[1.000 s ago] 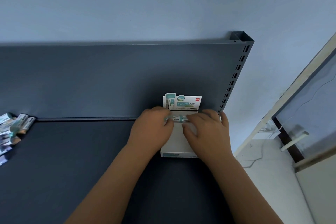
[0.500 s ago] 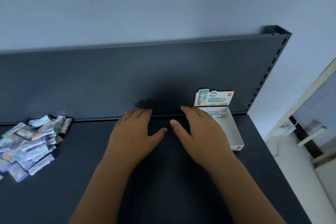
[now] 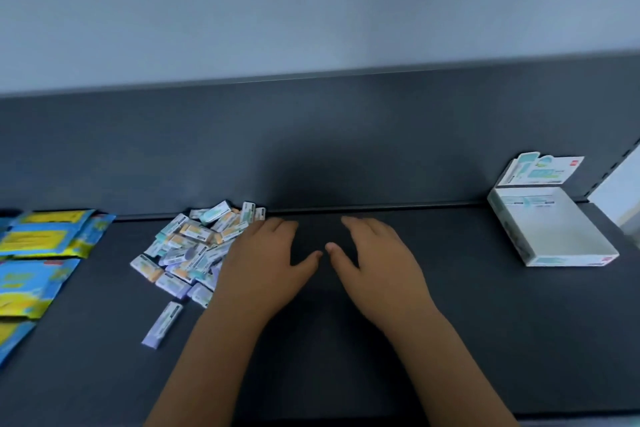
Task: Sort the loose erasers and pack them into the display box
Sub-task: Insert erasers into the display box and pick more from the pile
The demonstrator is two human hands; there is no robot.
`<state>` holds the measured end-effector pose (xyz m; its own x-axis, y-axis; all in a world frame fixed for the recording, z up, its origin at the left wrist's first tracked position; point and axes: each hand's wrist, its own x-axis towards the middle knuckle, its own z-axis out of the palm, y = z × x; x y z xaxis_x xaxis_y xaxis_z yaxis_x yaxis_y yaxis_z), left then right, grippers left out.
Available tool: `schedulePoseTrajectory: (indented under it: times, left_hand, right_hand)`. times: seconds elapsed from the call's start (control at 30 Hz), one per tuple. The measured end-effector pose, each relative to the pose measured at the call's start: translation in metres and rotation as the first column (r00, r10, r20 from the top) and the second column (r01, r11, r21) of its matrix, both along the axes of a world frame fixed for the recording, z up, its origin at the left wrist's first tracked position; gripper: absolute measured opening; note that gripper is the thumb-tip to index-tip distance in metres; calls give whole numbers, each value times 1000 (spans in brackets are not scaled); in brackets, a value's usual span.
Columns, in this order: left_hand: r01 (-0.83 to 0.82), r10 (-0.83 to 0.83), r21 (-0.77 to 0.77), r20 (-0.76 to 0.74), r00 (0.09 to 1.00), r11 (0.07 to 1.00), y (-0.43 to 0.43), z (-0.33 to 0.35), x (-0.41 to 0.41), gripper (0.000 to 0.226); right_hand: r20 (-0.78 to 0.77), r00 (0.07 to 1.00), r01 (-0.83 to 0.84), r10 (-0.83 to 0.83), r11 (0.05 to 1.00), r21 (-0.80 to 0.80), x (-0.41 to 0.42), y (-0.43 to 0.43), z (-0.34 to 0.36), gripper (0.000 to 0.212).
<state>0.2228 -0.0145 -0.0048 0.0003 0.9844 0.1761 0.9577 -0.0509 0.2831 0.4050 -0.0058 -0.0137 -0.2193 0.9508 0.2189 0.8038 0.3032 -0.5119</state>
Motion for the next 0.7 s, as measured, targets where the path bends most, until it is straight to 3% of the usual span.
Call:
schedulePoseTrajectory:
  times: [0.27,0.47,0.7]
  left_hand:
    - [-38,39,-23,66,997,999,-15,-10,-28,54]
    - [-90,83,73,99,992,993,-18,-7,-63,37]
    - [-93,89,24,150,985,995,-11,-14,-124,42]
  right_hand:
    - [-20,996,-85,84,996,-29,-27,1,-8,54]
    - [-27,982,-186,185,981,-63,-57,6,-15,49]
    - [-3,975,-220,220,975,-17,-107,9,-12,39]
